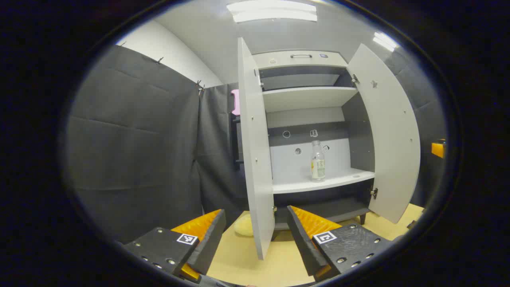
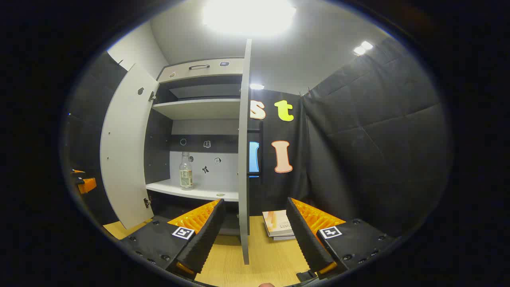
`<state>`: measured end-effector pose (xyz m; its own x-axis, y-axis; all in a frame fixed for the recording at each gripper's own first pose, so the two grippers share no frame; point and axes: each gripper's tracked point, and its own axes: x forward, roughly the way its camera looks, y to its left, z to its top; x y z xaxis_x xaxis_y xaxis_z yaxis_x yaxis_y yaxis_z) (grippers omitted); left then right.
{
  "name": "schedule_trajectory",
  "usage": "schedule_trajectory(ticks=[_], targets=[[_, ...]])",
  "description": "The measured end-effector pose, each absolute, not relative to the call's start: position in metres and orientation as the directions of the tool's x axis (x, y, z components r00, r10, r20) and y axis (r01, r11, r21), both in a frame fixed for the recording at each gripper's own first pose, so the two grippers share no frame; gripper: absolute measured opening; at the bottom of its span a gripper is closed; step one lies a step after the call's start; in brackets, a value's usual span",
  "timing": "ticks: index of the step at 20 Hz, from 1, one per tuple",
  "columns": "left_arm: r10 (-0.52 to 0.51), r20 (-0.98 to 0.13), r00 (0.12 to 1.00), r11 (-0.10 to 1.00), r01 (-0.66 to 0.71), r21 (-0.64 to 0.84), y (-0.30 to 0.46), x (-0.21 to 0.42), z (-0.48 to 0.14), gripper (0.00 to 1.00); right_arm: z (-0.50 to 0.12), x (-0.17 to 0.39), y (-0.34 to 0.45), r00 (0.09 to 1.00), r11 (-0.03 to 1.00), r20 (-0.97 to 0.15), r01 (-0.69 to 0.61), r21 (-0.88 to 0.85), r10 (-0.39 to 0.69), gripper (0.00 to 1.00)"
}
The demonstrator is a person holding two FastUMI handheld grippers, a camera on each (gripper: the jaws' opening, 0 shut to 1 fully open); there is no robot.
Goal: Grasp the bottle in the cabinet with the left hand and place it on the coaster, then close the right door with the right hand and the left door with the left hand.
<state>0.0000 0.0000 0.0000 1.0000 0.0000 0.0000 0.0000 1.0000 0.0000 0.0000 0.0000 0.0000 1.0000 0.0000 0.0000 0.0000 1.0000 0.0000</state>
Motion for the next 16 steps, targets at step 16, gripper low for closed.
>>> schedule_trajectory(ticks=[16], targets=[[0.006,-0.001,1.000,1.000,-0.006,-0.007,-0.027,-0.008,0.005,0.90,-0.014,0.011,-0.030,1.000,1.000,-0.026,0.012,0.008,-0.011,0.98]])
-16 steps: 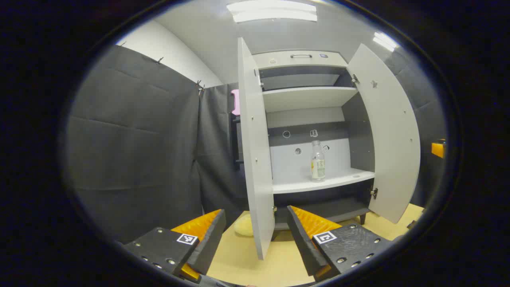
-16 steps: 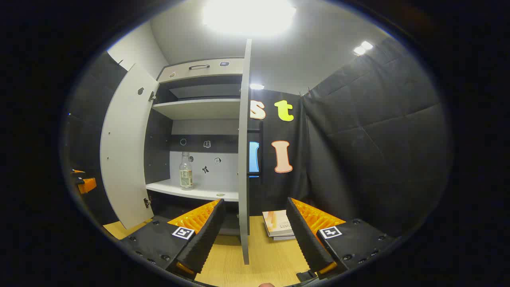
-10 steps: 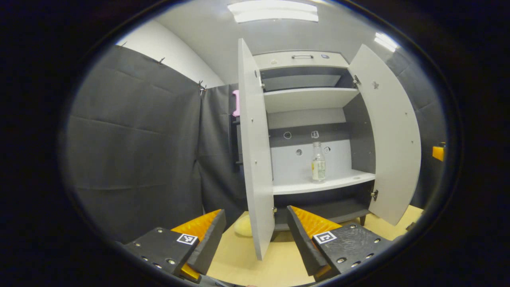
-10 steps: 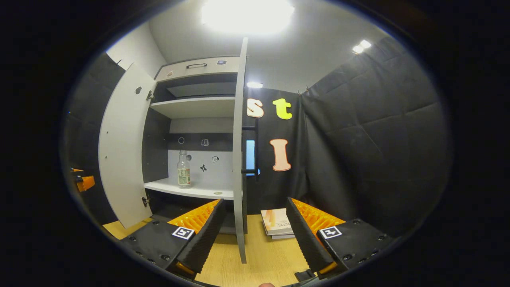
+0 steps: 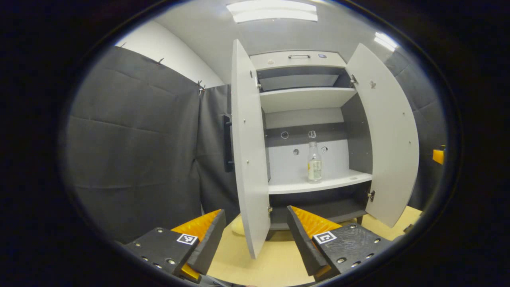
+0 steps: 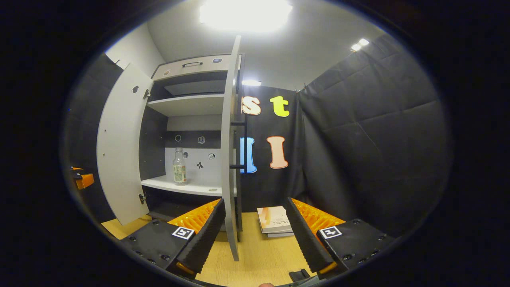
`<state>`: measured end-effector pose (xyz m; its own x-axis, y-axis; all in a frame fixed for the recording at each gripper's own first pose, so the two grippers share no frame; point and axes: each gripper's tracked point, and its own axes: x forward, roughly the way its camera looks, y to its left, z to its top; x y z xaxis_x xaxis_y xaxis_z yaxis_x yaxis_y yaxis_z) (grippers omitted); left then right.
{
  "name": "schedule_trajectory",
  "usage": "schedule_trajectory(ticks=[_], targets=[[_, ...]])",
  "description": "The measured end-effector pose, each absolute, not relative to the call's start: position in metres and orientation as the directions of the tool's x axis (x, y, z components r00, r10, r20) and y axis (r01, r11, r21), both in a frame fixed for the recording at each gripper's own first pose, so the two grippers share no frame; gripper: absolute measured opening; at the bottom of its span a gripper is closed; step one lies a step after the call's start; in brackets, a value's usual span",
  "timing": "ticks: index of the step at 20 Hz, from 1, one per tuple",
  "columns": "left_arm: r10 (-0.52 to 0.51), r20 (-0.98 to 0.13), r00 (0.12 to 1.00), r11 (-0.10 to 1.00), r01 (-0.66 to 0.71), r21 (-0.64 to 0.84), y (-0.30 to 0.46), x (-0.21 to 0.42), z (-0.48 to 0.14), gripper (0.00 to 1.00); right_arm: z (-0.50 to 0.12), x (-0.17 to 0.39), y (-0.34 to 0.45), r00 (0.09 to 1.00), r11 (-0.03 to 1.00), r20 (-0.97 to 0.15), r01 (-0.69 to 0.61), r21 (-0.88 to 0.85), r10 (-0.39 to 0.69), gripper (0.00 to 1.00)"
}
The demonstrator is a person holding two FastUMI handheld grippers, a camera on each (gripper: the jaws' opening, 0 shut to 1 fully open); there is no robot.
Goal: Grasp the bottle in the cabinet with the left hand and place it on the coaster, then close the right door with the right hand and the left door with the left hand.
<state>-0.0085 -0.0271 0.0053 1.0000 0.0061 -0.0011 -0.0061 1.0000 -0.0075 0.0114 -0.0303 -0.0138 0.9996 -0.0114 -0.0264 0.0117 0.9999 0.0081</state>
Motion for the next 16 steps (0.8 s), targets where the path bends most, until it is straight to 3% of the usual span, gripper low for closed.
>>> schedule_trajectory(ticks=[16], targets=[[-0.074,0.022,0.997,0.994,0.075,-0.078,-0.113,0.026,0.066,0.90,-0.063,0.018,-0.096,0.997,0.998,-0.075,-0.029,0.058,0.033,0.94]])
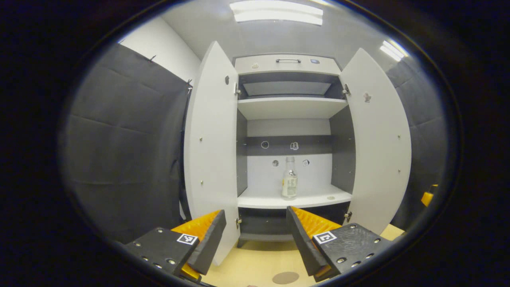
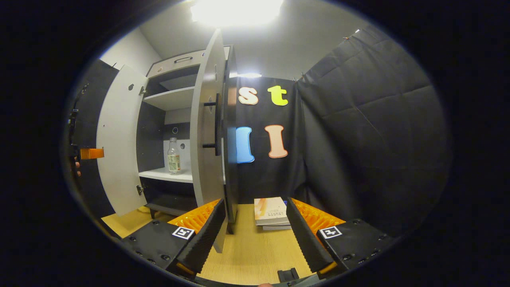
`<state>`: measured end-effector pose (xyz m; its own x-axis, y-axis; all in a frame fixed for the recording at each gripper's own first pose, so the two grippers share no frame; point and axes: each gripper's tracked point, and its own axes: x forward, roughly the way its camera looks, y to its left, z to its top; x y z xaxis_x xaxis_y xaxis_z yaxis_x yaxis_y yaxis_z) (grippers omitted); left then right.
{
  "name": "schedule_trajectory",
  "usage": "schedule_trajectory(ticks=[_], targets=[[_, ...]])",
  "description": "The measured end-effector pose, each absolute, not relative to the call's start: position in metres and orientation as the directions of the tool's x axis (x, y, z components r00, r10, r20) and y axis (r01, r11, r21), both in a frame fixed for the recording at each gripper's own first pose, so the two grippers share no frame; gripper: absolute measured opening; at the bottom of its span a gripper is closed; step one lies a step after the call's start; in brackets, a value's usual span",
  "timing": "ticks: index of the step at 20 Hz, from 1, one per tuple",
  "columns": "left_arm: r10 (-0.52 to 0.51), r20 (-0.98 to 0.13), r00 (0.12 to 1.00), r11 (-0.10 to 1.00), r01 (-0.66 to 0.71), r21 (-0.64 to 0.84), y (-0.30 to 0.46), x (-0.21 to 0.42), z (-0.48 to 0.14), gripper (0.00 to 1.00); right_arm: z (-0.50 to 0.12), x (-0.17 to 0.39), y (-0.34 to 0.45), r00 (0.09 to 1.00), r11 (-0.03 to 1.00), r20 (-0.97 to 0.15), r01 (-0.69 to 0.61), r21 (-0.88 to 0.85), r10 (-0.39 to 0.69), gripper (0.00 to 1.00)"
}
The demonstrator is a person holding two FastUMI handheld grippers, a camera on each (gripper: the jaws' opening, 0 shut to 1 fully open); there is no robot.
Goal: Grasp the bottle in the cabinet with the left hand and place it on the coaster, then close the right door with the right hand and the left door with the left hand.
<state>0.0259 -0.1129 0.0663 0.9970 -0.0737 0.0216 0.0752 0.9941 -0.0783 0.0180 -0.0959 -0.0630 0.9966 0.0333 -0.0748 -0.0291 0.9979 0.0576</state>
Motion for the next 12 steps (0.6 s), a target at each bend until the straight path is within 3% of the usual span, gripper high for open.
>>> schedule_trajectory(ticks=[6,11,12], targets=[[-0.129,0.064,0.990,0.990,0.132,-0.047,-0.141,0.078,0.089,0.90,-0.065,0.034,-0.115,0.996,0.997,-0.081,0.042,0.061,-0.037,1.00],[-0.189,0.071,0.979,0.977,0.195,-0.087,-0.168,0.137,0.097,0.90,-0.062,0.050,-0.129,0.990,0.992,-0.077,0.119,0.043,-0.116,0.94],[-0.200,0.071,0.977,0.974,0.206,-0.090,-0.173,0.148,0.098,0.91,-0.063,0.053,-0.130,0.988,0.990,-0.079,0.133,0.045,-0.129,0.98]])
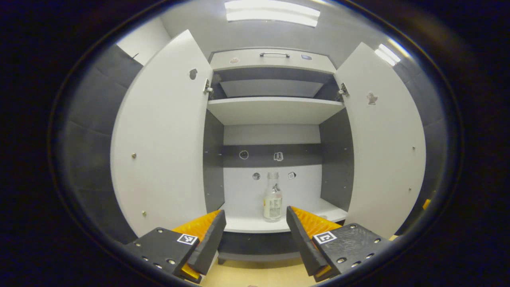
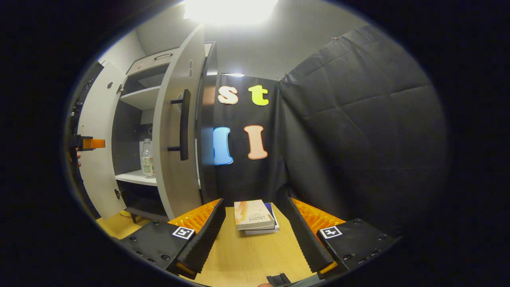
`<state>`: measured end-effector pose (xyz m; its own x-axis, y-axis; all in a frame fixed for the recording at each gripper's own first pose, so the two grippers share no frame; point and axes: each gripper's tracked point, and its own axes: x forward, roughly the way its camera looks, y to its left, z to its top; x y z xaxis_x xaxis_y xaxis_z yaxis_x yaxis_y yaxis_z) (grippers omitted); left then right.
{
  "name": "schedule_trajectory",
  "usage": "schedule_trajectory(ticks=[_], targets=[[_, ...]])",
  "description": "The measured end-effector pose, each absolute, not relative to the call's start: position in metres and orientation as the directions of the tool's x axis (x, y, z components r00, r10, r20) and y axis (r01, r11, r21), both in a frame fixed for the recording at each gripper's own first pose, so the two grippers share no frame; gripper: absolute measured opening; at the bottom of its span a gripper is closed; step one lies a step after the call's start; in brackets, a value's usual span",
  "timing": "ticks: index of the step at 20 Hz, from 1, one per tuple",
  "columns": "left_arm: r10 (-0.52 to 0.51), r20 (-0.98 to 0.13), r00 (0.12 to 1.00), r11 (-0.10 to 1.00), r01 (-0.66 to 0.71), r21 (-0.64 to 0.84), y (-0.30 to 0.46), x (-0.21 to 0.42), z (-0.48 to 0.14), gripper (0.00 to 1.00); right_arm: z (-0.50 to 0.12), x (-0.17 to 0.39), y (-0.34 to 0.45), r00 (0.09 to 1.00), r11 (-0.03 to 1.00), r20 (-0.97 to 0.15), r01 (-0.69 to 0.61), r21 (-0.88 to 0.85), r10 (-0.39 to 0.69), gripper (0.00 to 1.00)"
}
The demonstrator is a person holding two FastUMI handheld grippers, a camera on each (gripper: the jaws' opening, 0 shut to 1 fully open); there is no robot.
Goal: Grasp the bottle in the cabinet with the left hand and place it on the coaster, then close the right door with the right hand and the left door with the left hand.
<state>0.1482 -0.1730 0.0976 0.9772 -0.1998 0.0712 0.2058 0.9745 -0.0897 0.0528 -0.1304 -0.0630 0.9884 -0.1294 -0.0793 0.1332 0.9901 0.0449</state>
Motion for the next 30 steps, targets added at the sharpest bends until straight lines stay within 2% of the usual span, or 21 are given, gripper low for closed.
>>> schedule_trajectory(ticks=[2,8,9,10,13,15,17,19,20,22,23,24,26,29,30], targets=[[-0.221,0.072,0.973,0.969,0.227,-0.094,-0.181,0.171,0.097,0.91,-0.064,0.059,-0.130,0.985,0.987,-0.084,0.155,0.047,-0.151,1.00],[-0.281,0.068,0.957,0.950,0.287,-0.122,-0.207,0.234,0.096,0.90,-0.069,0.073,-0.137,0.970,0.974,-0.097,0.226,0.026,-0.223,0.98],[-0.287,0.071,0.955,0.948,0.294,-0.119,-0.210,0.242,0.096,0.90,-0.069,0.075,-0.139,0.967,0.971,-0.098,0.239,0.024,-0.236,0.94],[-0.290,0.076,0.954,0.948,0.297,-0.113,-0.211,0.252,0.099,0.89,-0.072,0.076,-0.140,0.963,0.967,-0.104,0.253,0.022,-0.249,0.98],[-0.308,0.090,0.947,0.942,0.317,-0.113,-0.216,0.280,0.106,0.90,-0.075,0.077,-0.143,0.952,0.957,-0.117,0.288,0.022,-0.284,0.98],[-0.323,0.098,0.941,0.935,0.334,-0.121,-0.222,0.297,0.106,0.90,-0.077,0.076,-0.145,0.944,0.950,-0.121,0.311,0.019,-0.307,0.94],[-0.339,0.099,0.936,0.929,0.349,-0.121,-0.228,0.315,0.106,0.90,-0.080,0.078,-0.145,0.935,0.943,-0.131,0.333,0.009,-0.329,0.98],[-0.357,0.094,0.929,0.921,0.367,-0.127,-0.236,0.333,0.103,0.90,-0.079,0.082,-0.145,0.925,0.934,-0.136,0.358,0.000,-0.354,0.98],[-0.367,0.089,0.926,0.917,0.376,-0.134,-0.240,0.343,0.102,0.89,-0.079,0.081,-0.145,0.920,0.929,-0.138,0.370,-0.003,-0.367,0.94],[-0.379,0.077,0.922,0.910,0.387,-0.150,-0.245,0.363,0.100,0.87,-0.078,0.078,-0.146,0.910,0.919,-0.139,0.393,-0.013,-0.391,0.94],[-0.385,0.070,0.920,0.907,0.391,-0.155,-0.246,0.372,0.100,0.87,-0.077,0.076,-0.146,0.905,0.914,-0.139,0.404,-0.019,-0.403,0.98],[-0.391,0.065,0.918,0.904,0.397,-0.157,-0.247,0.381,0.100,0.89,-0.079,0.073,-0.146,0.900,0.910,-0.140,0.415,-0.023,-0.414,0.94],[-0.403,0.060,0.913,0.900,0.408,-0.157,-0.255,0.393,0.100,0.89,-0.081,0.066,-0.146,0.892,0.903,-0.142,0.430,-0.025,-0.429,0.98],[-0.424,0.034,0.905,0.896,0.425,-0.127,-0.271,0.403,0.093,0.88,-0.077,0.064,-0.144,0.886,0.895,-0.132,0.445,-0.025,-0.444,0.98],[-0.424,0.023,0.906,0.899,0.424,-0.109,-0.275,0.405,0.091,0.85,-0.078,0.066,-0.143,0.887,0.896,-0.131,0.444,-0.027,-0.443,0.94]])
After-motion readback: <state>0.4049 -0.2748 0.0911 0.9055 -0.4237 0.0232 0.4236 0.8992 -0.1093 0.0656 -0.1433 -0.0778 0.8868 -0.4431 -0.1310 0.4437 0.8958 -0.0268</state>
